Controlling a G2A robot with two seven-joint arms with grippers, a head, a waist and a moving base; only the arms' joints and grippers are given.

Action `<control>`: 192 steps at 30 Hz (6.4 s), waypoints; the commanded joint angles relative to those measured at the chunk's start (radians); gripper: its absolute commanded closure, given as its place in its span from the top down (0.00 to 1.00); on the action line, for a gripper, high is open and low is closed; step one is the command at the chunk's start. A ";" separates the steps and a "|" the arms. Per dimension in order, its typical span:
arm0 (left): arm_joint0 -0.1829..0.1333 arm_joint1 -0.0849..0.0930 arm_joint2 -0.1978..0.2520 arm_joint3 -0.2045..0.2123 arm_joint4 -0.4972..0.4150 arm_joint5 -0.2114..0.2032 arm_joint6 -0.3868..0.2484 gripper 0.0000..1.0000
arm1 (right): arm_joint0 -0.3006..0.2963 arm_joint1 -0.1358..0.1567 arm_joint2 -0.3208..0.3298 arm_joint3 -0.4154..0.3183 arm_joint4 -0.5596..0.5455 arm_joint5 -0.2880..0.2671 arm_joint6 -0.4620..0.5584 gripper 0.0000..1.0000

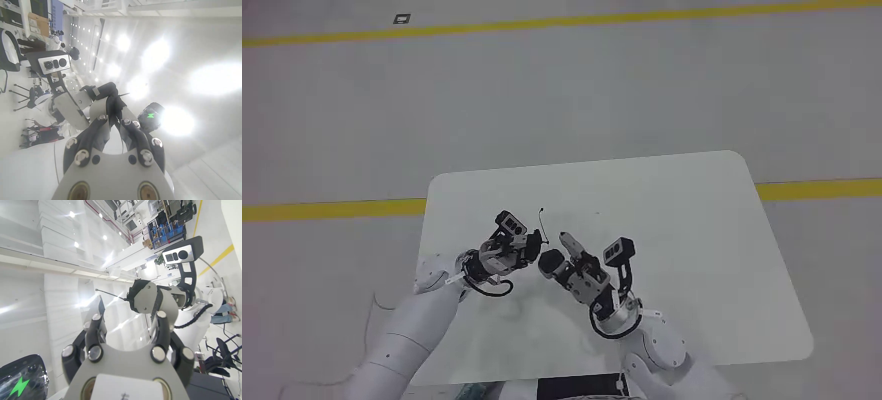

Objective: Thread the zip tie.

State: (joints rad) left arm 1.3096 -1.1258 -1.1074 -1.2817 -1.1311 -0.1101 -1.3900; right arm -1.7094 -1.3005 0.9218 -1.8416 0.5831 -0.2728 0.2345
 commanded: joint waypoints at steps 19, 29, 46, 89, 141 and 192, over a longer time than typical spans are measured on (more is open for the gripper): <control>0.000 0.000 0.000 0.000 0.000 0.000 0.000 0.00 | -0.013 -0.008 -0.031 0.007 -0.057 -0.067 -0.018 0.16; 0.000 0.000 0.000 0.000 0.000 0.000 0.000 0.00 | -0.011 -0.013 -0.030 0.012 -0.056 -0.067 -0.028 0.19; 0.000 0.000 0.000 0.000 0.000 0.000 0.000 0.00 | -0.007 -0.028 -0.029 0.015 -0.080 -0.067 -0.043 0.15; 0.000 0.000 0.000 0.000 0.000 0.000 0.000 0.00 | -0.063 -0.068 0.029 -0.005 -0.149 -0.067 -0.055 0.08; 0.000 0.000 0.000 0.000 0.000 0.000 0.000 0.00 | -0.059 -0.107 0.039 0.014 -0.175 -0.067 -0.056 0.00; 0.000 0.000 0.000 0.000 0.000 0.000 0.000 0.00 | -0.096 -0.116 0.123 0.031 -0.179 -0.067 -0.072 0.00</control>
State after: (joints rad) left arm 1.3096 -1.1258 -1.1074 -1.2817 -1.1311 -0.1101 -1.3900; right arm -1.8057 -1.4162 1.0441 -1.8117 0.4036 -0.3400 0.1623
